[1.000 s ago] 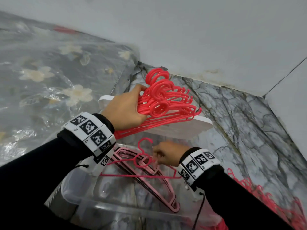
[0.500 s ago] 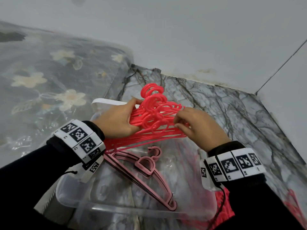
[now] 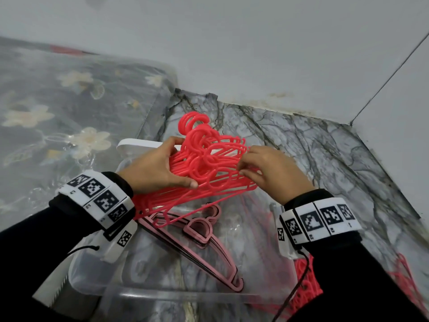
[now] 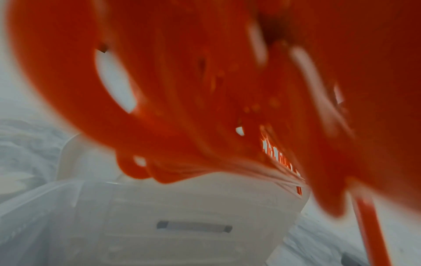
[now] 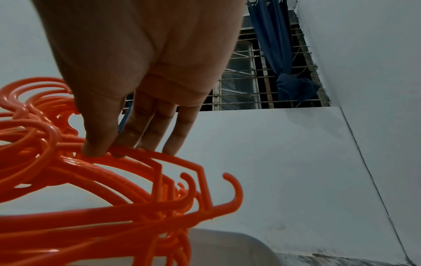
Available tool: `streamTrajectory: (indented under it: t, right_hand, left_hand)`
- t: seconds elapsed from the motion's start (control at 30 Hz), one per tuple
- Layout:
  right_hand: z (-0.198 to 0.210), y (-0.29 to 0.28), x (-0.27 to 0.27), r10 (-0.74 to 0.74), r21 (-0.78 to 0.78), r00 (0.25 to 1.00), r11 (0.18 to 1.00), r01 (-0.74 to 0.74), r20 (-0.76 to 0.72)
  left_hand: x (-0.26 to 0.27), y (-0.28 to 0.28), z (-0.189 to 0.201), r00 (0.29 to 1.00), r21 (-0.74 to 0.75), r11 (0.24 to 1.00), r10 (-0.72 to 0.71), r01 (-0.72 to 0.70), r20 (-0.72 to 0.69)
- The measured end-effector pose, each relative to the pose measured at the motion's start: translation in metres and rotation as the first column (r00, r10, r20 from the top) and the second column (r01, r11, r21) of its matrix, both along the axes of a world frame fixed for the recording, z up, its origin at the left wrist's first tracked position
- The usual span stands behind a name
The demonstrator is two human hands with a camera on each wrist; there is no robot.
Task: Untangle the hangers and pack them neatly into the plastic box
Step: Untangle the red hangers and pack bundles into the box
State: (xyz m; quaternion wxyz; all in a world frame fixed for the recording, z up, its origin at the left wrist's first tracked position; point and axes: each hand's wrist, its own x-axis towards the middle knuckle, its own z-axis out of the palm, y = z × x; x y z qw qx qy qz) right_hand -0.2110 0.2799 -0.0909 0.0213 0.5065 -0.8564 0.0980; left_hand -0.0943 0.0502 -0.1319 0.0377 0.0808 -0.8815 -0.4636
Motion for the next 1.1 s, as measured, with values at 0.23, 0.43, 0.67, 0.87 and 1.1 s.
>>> streamTrajectory:
  t: [0.23,0.43,0.67,0.87,1.1]
  right_hand:
    - [-0.002,-0.011,0.011,-0.012,-0.002,0.999,1.000,0.012,-0.030]
    - [-0.006,-0.014,0.010,-0.035,-0.030,0.998,0.999,0.033,-0.051]
    - [-0.026,-0.017,0.001,-0.091,0.084,0.992,0.992,0.098,-0.085]
    - [-0.042,-0.032,0.001,-0.047,0.084,0.998,0.995,0.050,-0.041]
    - [-0.045,-0.040,0.003,-0.034,0.065,0.999,0.997,0.034,0.004]
  left_hand:
    - [0.001,0.004,-0.001,0.999,-0.007,1.000,-0.030,0.030,0.025]
    - [-0.001,0.005,-0.002,1.000,-0.083,0.996,0.021,-0.019,0.017]
    - [0.003,0.013,0.000,1.000,-0.206,0.978,0.017,-0.018,-0.009]
    - [0.004,0.022,-0.003,0.996,-0.186,0.979,-0.090,0.083,-0.029]
    - [0.007,0.016,-0.003,0.997,-0.500,0.865,-0.070,0.050,-0.022]
